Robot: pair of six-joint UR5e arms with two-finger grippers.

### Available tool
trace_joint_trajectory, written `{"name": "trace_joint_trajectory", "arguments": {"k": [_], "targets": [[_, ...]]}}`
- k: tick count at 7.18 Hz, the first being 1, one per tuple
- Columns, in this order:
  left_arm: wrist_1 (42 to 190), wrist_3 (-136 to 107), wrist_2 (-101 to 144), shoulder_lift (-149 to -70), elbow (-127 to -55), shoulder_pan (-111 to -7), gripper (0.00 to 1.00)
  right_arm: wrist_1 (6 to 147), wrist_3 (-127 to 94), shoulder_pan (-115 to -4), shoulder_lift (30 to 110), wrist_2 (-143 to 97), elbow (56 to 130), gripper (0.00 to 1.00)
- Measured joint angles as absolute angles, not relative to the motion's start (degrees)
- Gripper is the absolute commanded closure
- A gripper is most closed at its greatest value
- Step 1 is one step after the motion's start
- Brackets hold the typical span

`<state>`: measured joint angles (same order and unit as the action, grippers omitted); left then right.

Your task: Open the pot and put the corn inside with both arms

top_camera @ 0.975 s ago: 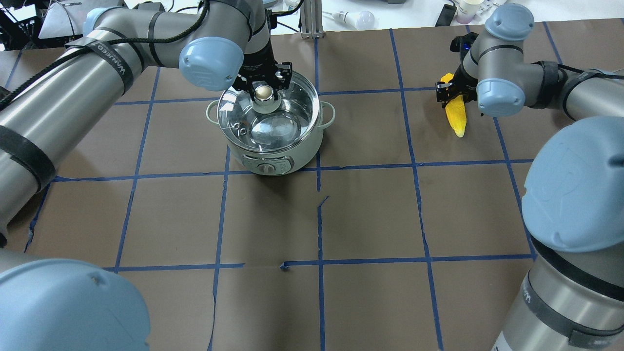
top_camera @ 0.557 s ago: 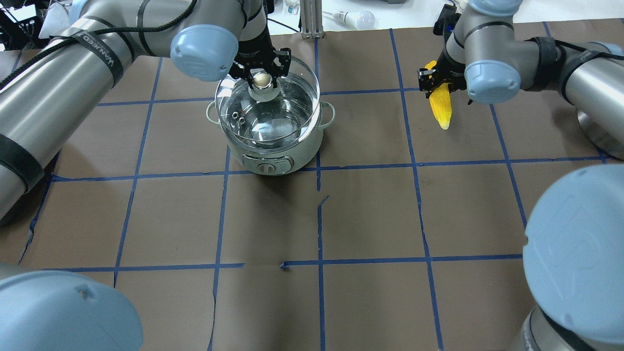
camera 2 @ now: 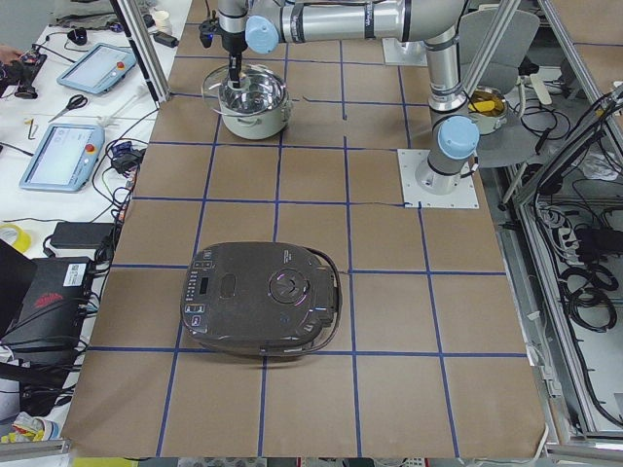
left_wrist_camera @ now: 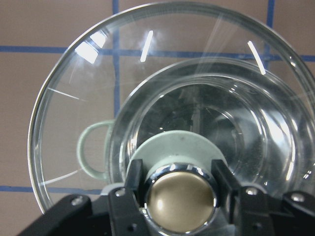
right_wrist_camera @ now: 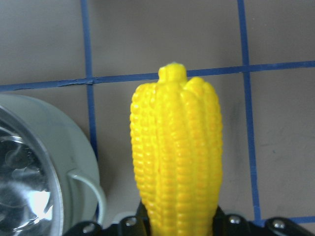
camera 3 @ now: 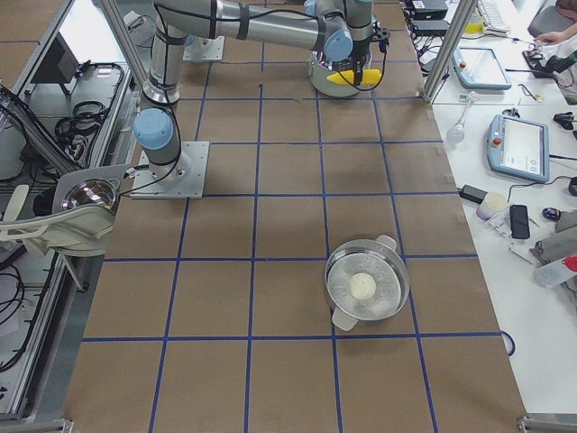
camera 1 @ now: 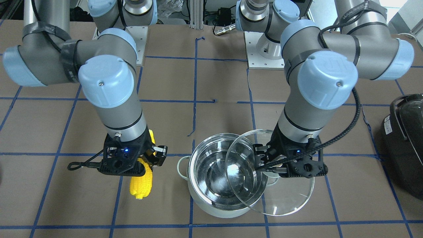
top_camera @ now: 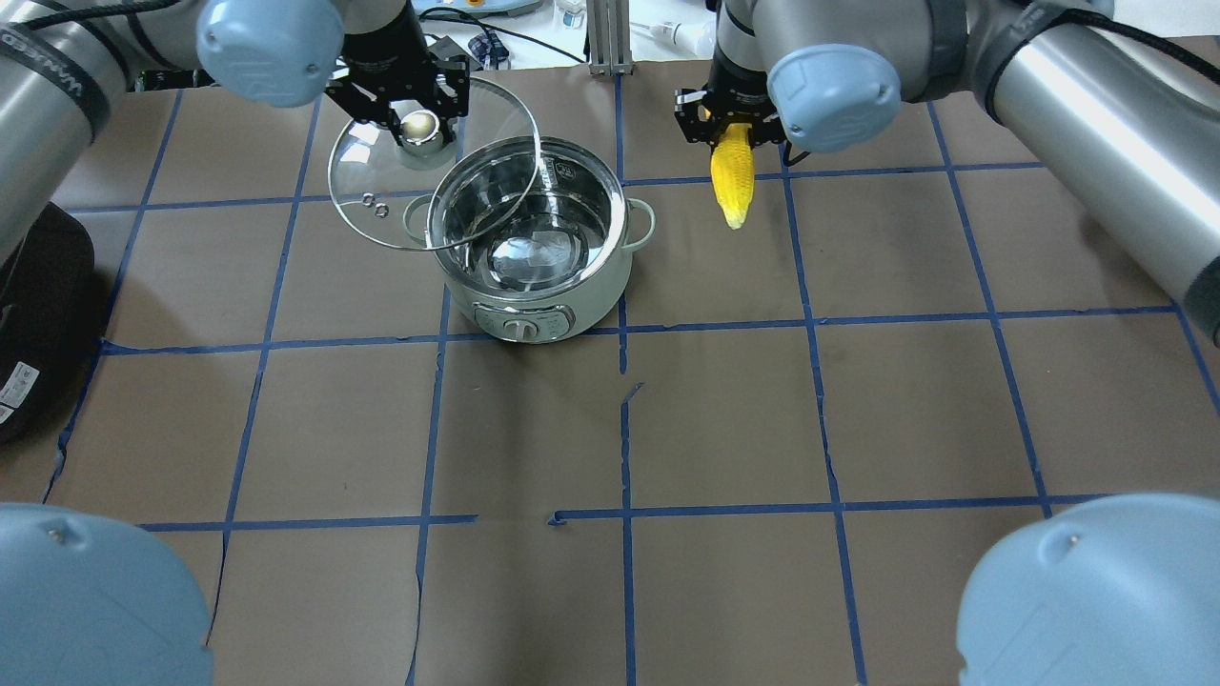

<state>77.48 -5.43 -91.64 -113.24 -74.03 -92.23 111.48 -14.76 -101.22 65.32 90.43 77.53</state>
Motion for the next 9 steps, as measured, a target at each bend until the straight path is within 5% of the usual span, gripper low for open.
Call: {"name": "trace_joint_trajectory", "arguments": {"k": [6, 7, 8, 9], "targets": [[74.6, 10.8, -92.1, -112.7, -85.4, -75.7, 1.0, 116.5, -25.0, -115.5, 53.2, 92.0, 68.2, 1.0], [70.6, 13.6, -92.1, -112.3, -88.7, -73.8, 1.0, 117.2, -25.4, -115.9, 52.2, 91.9, 68.0, 0.93], [65.6, 15.7, -92.1, -111.9, -92.7, -71.9, 1.0, 117.5, -25.5, -116.0, 51.7, 91.7, 68.1, 0.16], [60.4, 17.2, -92.1, -111.5, -96.7, -70.5, 1.0, 117.8, -25.5, -116.1, 51.4, 91.5, 68.2, 0.0]]}}
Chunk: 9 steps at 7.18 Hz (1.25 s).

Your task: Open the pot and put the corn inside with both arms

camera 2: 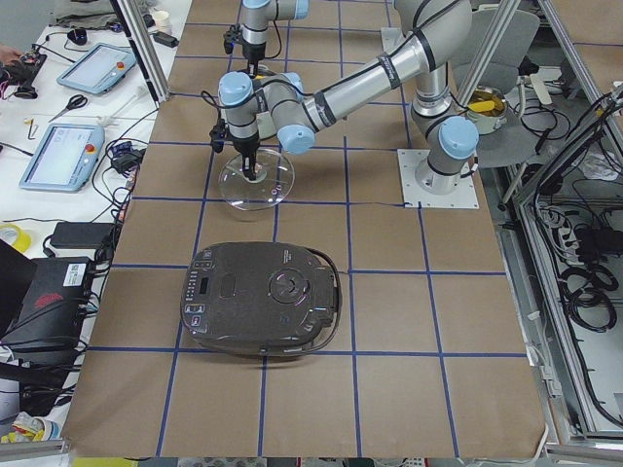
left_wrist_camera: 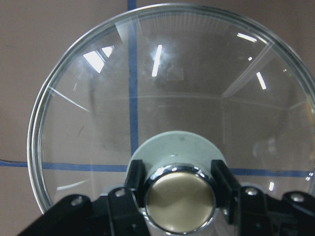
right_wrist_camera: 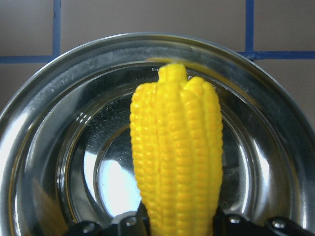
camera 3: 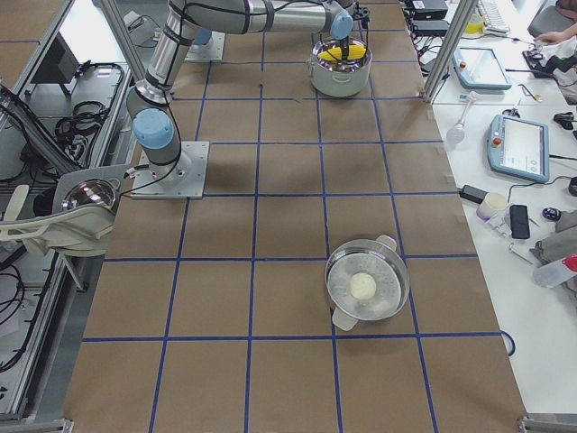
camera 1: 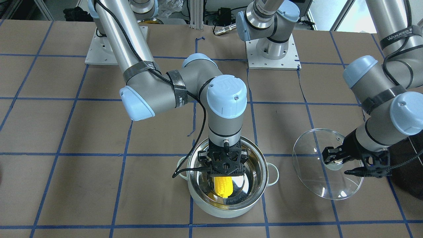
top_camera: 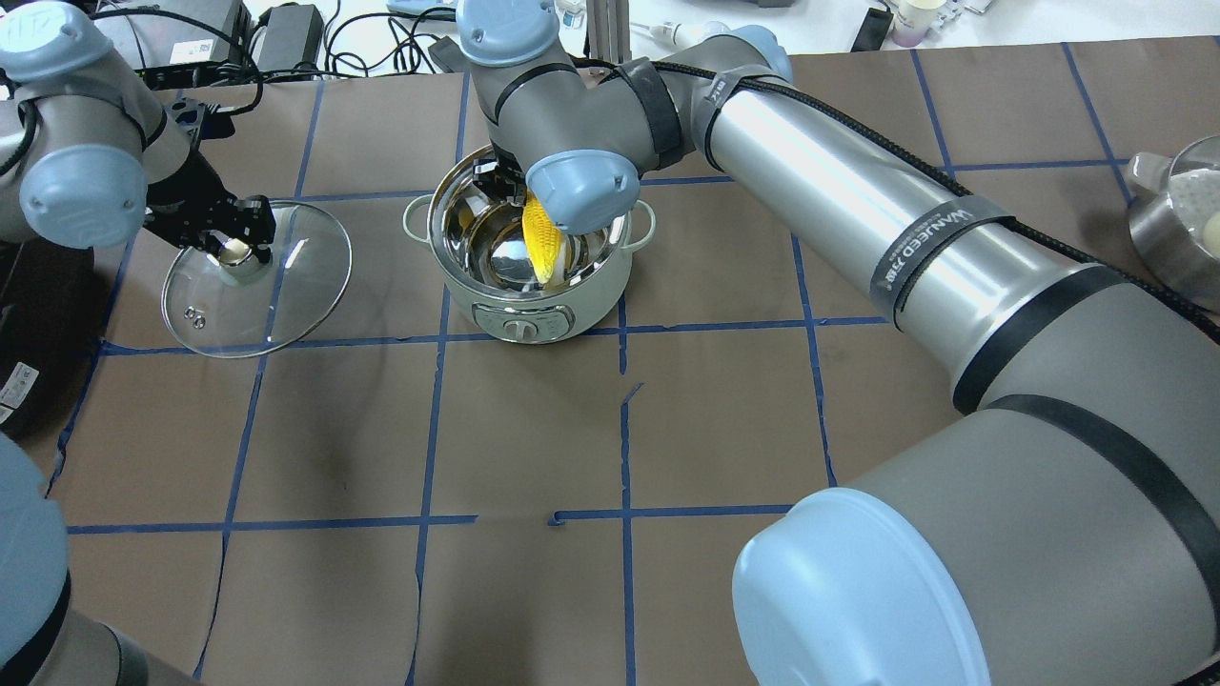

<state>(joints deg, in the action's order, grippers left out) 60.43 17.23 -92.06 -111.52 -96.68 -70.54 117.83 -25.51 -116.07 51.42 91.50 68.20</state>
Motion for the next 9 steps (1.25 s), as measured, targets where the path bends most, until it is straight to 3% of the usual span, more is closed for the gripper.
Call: {"name": "trace_joint_trajectory", "arguments": {"k": [5, 6, 9], "targets": [[47.3, 17.9, -91.7, -111.1, -108.3, -68.7, 1.0, 116.9, -25.4, -115.1, 54.3, 91.5, 68.8, 0.0], [46.9, 17.9, -91.7, -111.2, -108.6, -68.6, 0.01, 114.0, -25.4, -113.7, 56.4, 91.5, 69.1, 0.0], [47.0, 18.5, -91.9, -111.5, -108.1, -68.6, 0.0, 99.9, -19.9, -105.3, 65.7, 91.2, 71.5, 0.0]]}}
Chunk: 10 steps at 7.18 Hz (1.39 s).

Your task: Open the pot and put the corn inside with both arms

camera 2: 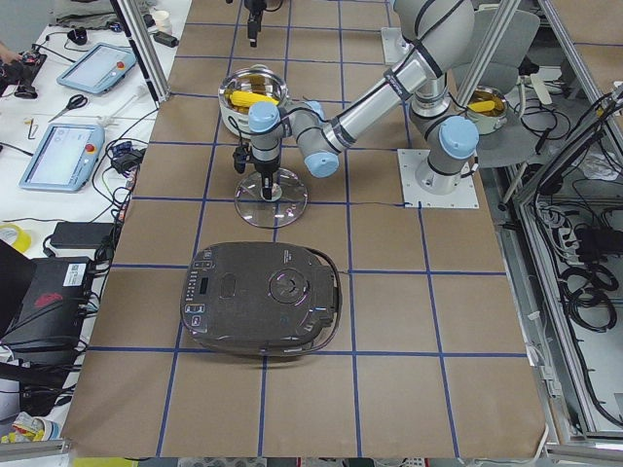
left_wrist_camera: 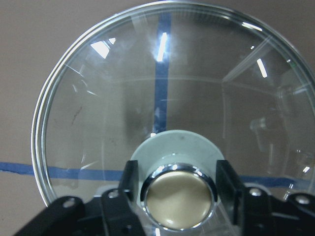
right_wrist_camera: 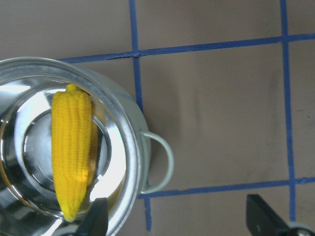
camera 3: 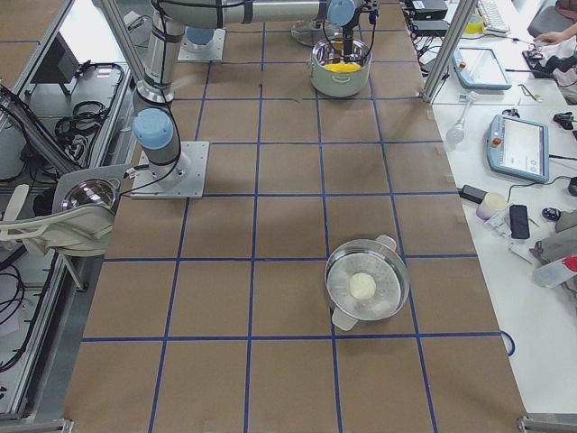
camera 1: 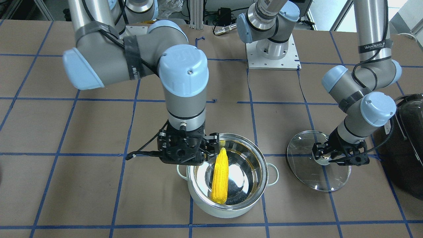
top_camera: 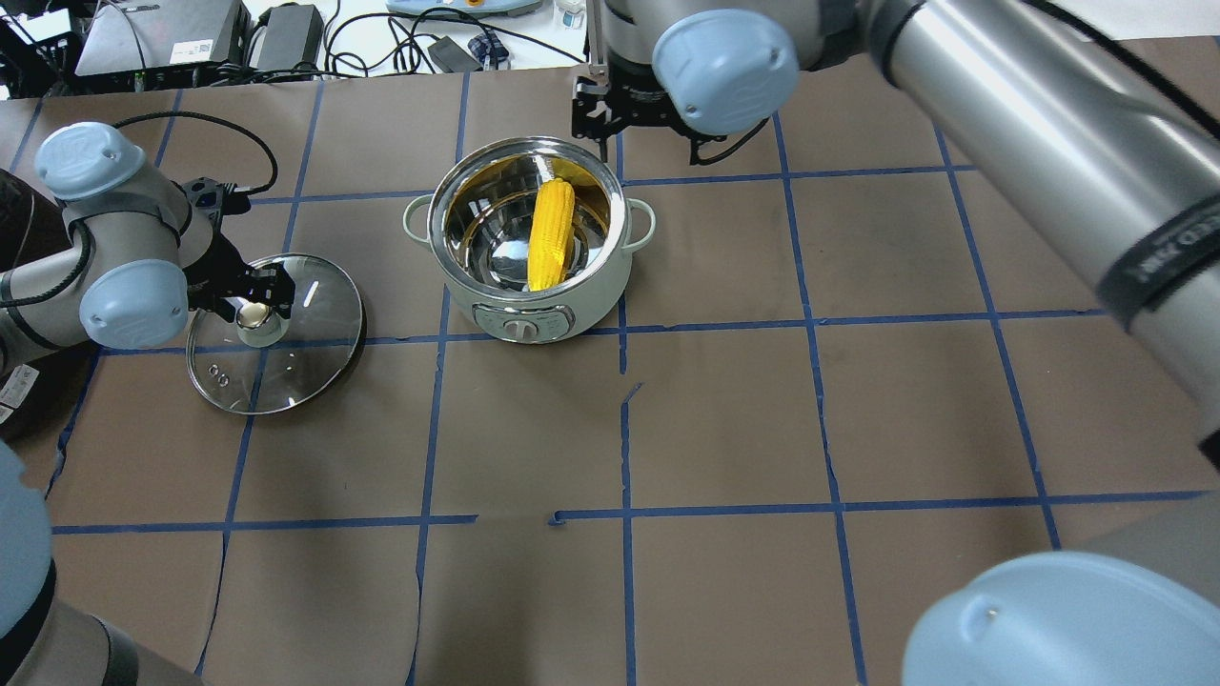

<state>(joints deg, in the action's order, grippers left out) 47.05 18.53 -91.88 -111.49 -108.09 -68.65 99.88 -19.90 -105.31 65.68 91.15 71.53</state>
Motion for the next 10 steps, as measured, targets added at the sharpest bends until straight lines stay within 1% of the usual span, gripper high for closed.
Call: {"name": "trace_joint_trajectory", "arguments": {"k": [2, 4, 6, 8, 10], "targets": [[50.8, 18.4, -92.0, -110.1, -104.1, -70.0, 0.0, 91.6, -15.0, -98.3, 71.6, 90.4, 74.7, 0.0], [64.4, 16.9, -91.9, -105.6, -96.6, -74.8, 0.0, 89.7, -7.4, -93.2, 74.6, 90.8, 76.5, 0.0], [76.7, 13.5, -90.9, -99.6, -89.4, -81.2, 0.0, 89.9, -3.1, -90.4, 76.7, 90.8, 79.1, 0.0], [82.6, 7.5, -91.1, -93.4, -87.3, -87.3, 0.0, 90.2, -2.4, -89.5, 79.8, 90.4, 82.4, 0.0], [89.2, 5.2, -91.8, -90.0, -87.4, -89.7, 0.0, 90.4, -2.3, -89.3, 83.0, 90.4, 84.5, 0.0]]}}
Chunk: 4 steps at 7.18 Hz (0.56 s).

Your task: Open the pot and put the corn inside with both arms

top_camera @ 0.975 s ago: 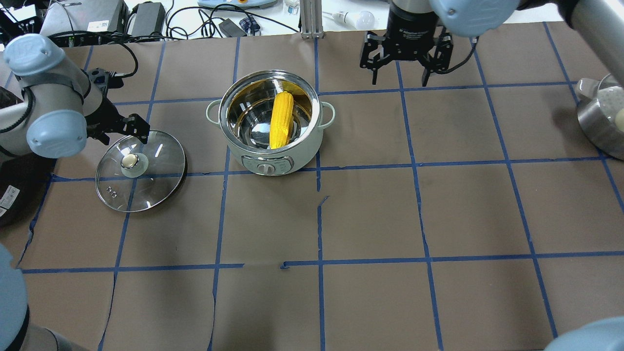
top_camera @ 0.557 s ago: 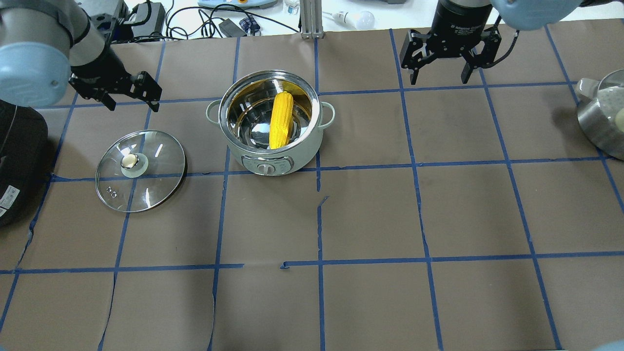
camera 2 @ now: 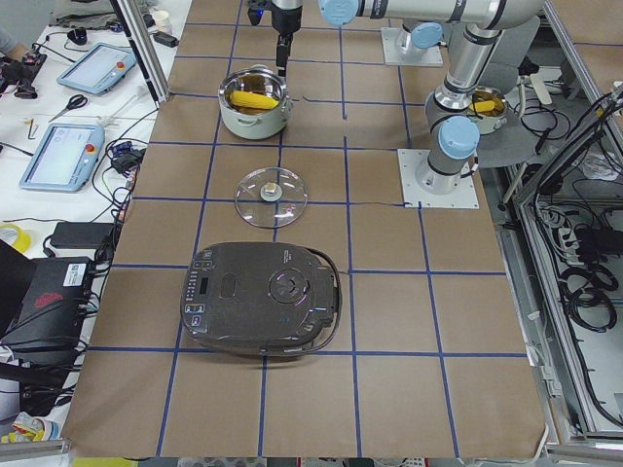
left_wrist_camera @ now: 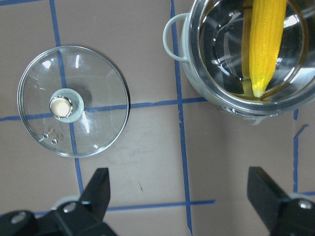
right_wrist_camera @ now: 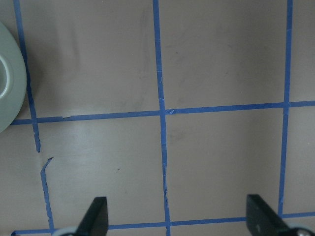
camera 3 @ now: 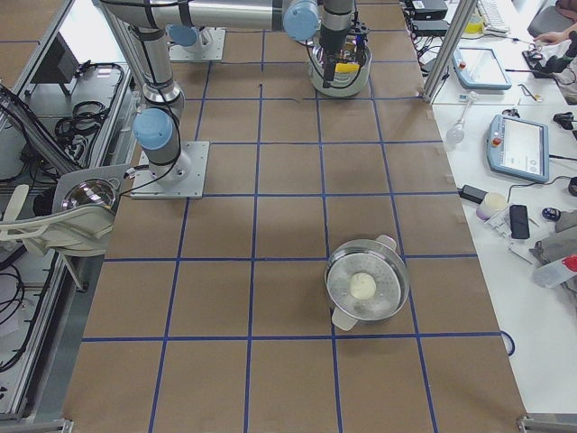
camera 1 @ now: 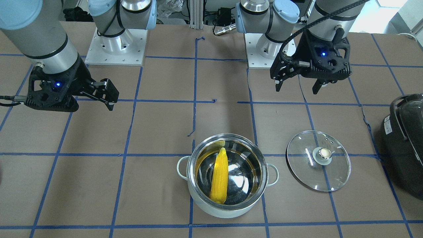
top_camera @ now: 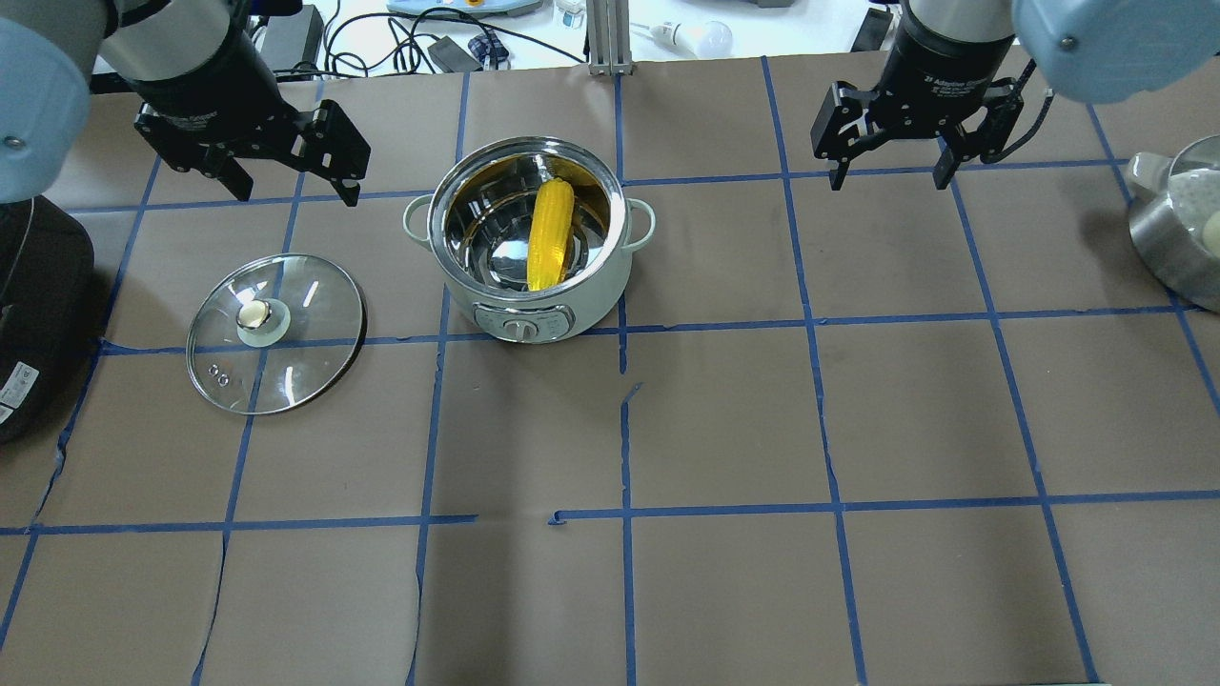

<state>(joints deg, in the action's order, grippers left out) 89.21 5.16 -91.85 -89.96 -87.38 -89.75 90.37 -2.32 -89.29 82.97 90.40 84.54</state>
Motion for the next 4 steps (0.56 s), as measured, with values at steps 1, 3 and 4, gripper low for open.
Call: {"name": "trace_joint_trajectory", "arguments": {"k": [1, 3, 4], "targets": [[90.3, 4.9, -91.9, -89.5, -87.8, -90.0, 0.0, 91.0, -2.3, -89.2, 83.8, 90.4, 84.8, 0.0], [90.4, 4.9, -91.8, -88.8, -88.6, -90.1, 0.0, 91.7, -2.3, -89.2, 85.3, 90.4, 85.7, 0.0], [90.2, 5.1, -91.8, -88.7, -88.7, -90.2, 0.0, 90.6, -2.3, -89.3, 86.6, 90.2, 85.9, 0.0]]}}
